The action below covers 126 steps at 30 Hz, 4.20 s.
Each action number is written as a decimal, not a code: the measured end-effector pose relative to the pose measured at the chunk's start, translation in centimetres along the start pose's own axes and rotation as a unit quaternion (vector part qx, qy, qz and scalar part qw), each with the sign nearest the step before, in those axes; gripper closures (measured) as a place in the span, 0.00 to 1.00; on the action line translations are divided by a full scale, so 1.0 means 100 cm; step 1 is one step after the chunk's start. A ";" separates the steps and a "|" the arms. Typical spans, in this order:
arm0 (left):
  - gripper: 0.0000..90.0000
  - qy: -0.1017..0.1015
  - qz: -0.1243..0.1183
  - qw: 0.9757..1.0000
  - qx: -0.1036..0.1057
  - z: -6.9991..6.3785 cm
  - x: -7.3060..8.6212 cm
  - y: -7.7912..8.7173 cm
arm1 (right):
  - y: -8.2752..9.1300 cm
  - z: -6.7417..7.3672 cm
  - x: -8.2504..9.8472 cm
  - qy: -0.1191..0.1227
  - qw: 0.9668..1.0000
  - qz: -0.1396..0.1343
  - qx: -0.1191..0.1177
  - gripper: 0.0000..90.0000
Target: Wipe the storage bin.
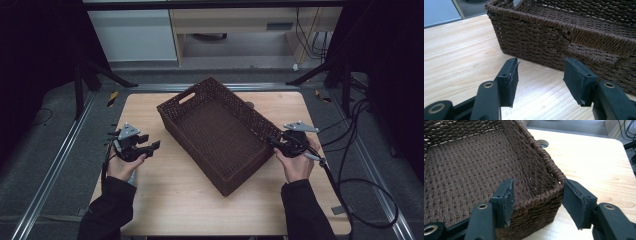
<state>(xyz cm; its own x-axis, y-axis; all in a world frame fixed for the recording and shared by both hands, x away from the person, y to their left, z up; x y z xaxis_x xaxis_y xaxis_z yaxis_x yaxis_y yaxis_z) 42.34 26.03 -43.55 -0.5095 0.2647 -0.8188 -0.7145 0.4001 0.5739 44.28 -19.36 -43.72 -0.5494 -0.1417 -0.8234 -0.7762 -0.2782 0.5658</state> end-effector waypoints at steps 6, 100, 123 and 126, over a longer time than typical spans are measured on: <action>0.49 0.004 -0.004 1.000 -0.004 0.004 -0.004 -0.002 | 0.007 0.006 -0.003 -0.004 1.000 -0.008 -0.006 0.46; 0.73 0.029 0.003 1.000 0.002 0.042 -0.032 -0.051 | -0.004 0.017 -0.001 0.020 0.999 -0.012 -0.045 0.44; 0.74 0.013 0.017 1.000 0.015 0.021 -0.008 -0.035 | 0.000 0.018 0.008 0.044 0.998 -0.003 -0.054 0.63; 0.73 0.011 0.022 1.000 0.013 0.015 -0.005 -0.029 | 0.010 0.016 0.009 0.047 0.997 -0.006 -0.064 0.61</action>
<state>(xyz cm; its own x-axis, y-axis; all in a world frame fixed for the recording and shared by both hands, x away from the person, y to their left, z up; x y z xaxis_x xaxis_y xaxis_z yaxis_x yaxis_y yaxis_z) 45.38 26.05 -44.86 -0.5509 0.2637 -0.7918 -0.6781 0.4116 0.6088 42.54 -18.26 -43.87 -0.5038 -0.2240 -0.8343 -0.7341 -0.3980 0.5502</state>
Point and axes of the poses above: each handheld gripper's, and its own axes: y roughly backward along the jaws, x roughly out of its underside, z roughly to its left, the point moved 4 cm from there along -y, roughly forward along the jaws, and after that the axes turned 1 degree about -x, right-handed, at the moved point
